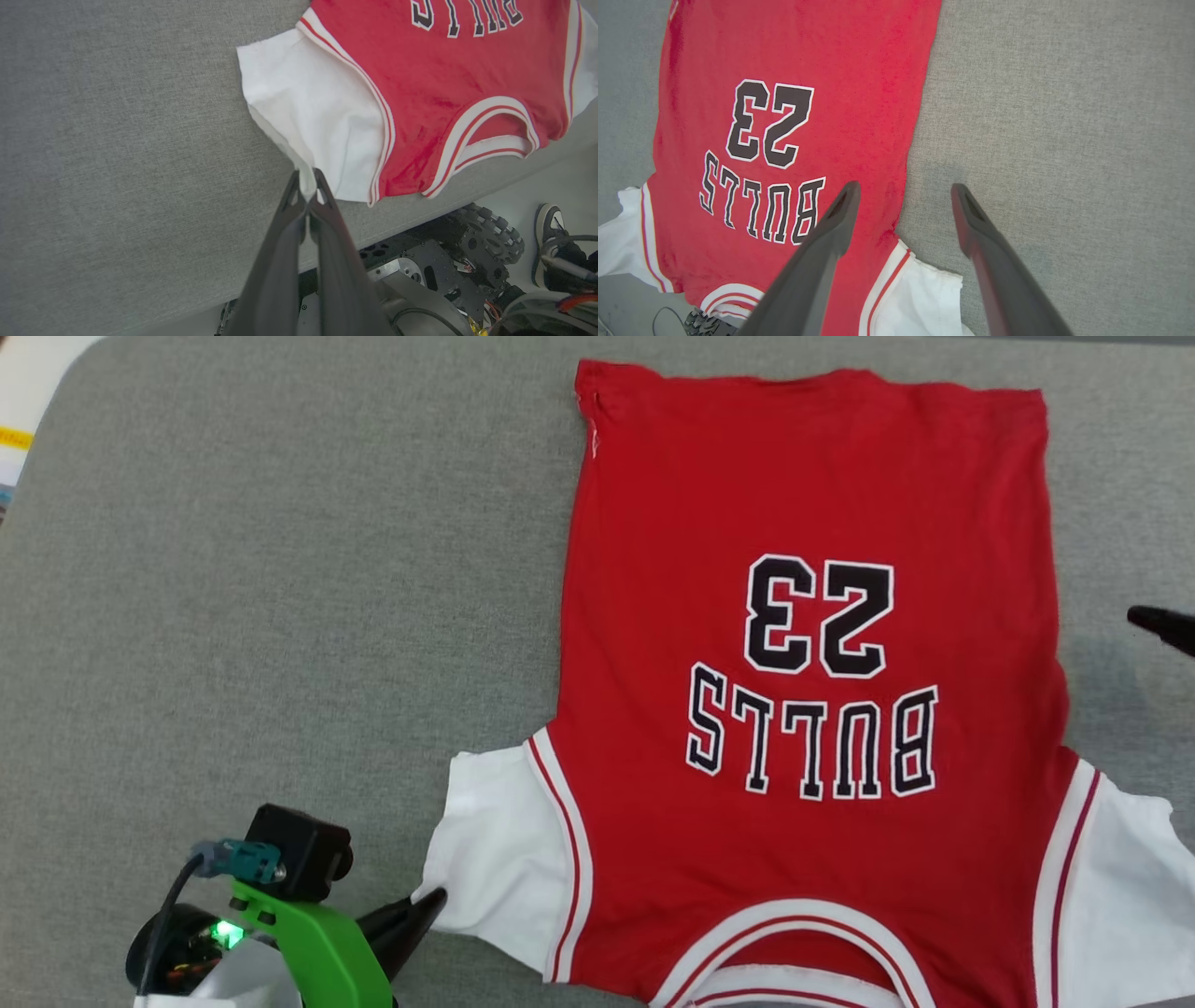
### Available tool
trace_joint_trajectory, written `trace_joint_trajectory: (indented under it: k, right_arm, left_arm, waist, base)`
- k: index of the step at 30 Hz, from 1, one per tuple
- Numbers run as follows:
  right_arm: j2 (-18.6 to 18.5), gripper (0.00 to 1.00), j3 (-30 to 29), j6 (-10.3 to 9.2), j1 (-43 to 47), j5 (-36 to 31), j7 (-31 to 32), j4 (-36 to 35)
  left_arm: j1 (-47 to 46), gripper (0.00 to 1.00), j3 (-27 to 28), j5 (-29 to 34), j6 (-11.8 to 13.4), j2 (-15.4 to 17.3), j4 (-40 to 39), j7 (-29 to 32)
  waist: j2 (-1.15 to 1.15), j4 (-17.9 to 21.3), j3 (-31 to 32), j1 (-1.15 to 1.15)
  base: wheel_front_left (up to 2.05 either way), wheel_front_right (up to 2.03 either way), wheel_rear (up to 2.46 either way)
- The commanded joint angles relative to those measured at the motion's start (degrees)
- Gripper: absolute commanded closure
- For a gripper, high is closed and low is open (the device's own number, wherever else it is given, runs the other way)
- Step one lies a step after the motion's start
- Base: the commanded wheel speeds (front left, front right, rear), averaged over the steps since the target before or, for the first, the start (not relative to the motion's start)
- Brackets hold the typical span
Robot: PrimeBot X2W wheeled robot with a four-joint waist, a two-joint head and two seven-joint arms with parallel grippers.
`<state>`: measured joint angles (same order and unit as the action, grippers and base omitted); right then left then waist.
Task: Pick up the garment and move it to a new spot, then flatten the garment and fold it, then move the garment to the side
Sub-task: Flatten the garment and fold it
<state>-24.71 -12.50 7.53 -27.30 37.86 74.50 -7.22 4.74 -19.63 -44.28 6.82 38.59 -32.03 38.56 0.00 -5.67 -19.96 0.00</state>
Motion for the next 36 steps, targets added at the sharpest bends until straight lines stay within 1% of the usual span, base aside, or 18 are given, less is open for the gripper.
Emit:
trace_joint_trajectory:
  k: [1,5,8,13,17,25,31,32,33,34,36]
  right_arm:
    - [0.12,0.0,0.06,-0.04,-3.21,-1.28,1.51,1.37]
    - [-0.93,0.0,0.55,-0.04,-11.59,-4.94,4.78,5.56]
    - [-1.57,0.0,0.68,-0.04,-17.1,-7.17,5.44,8.68]
    - [-2.6,0.0,1.09,-0.04,-24.51,-11.38,4.55,14.6]
    - [-3.37,0.0,1.88,-0.04,-29.03,-14.15,2.91,18.92]
    - [-4.8,0.0,4.06,-0.04,-34.31,-16.69,-0.16,25.18]
    - [-5.66,0.0,5.87,-0.04,-33.27,-16.07,-1.19,28.3]
    - [-5.68,0.56,6.17,-0.04,-33.07,-15.83,-1.07,28.76]
    - [-5.77,0.9,6.49,-0.04,-32.92,-15.68,-1.23,28.95]
    - [-5.91,1.0,6.87,-0.04,-32.67,-15.59,-1.49,29.19]
    - [-6.11,1.0,7.47,-0.04,-32.31,-15.38,-1.81,29.7]
  left_arm:
    - [-1.81,1.0,-0.44,0.88,-0.01,-0.32,-0.66,0.09]
    - [-3.96,1.0,-1.97,1.96,-0.71,-1.8,-2.05,-0.61]
    - [-5.37,1.0,-2.69,2.58,-1.24,-2.66,-2.25,-1.22]
    - [-8.01,1.0,-3.89,3.56,-2.75,-4.13,-1.01,-2.78]
    - [-10.22,1.0,-4.88,4.03,-3.73,-5.61,0.42,-3.78]
    - [-12.59,1.0,-5.61,4.66,-4.44,-7.41,2.24,-5.42]
    - [-12.75,1.0,-5.88,4.97,-4.67,-7.55,3.81,-6.06]
    - [-12.84,1.0,-5.92,4.97,-4.68,-7.61,3.97,-6.1]
    - [-12.91,1.0,-5.93,4.95,-4.68,-7.65,4.07,-6.14]
    - [-12.98,1.0,-5.92,4.92,-4.68,-7.68,4.17,-6.16]
    - [-13.03,1.0,-5.89,4.85,-4.66,-7.63,4.37,-6.15]
  waist:
    - [0.0,-4.31,-6.24,0.0]
    - [0.0,-6.8,-9.74,0.0]
    - [0.0,-8.43,-11.91,0.0]
    - [0.0,-11.03,-14.97,0.0]
    - [0.0,-12.35,-16.58,0.0]
    - [0.0,-13.59,-18.63,0.0]
    - [0.0,-13.89,-18.92,0.0]
    - [0.0,-13.89,-18.84,0.0]
    - [0.0,-13.89,-18.75,0.0]
    - [0.0,-13.88,-18.61,0.0]
    - [0.0,-13.8,-18.24,0.0]
  base:
    - [0.0,0.0,0.0]
    - [0.0,0.0,0.0]
    - [0.0,0.0,0.0]
    - [0.0,0.0,0.0]
    - [0.0,0.0,0.0]
    - [0.0,0.0,0.0]
    - [0.0,0.0,0.0]
    - [0.0,0.0,0.0]
    - [0.0,0.0,0.0]
    - [0.0,0.0,0.0]
    - [0.0,0.0,0.0]
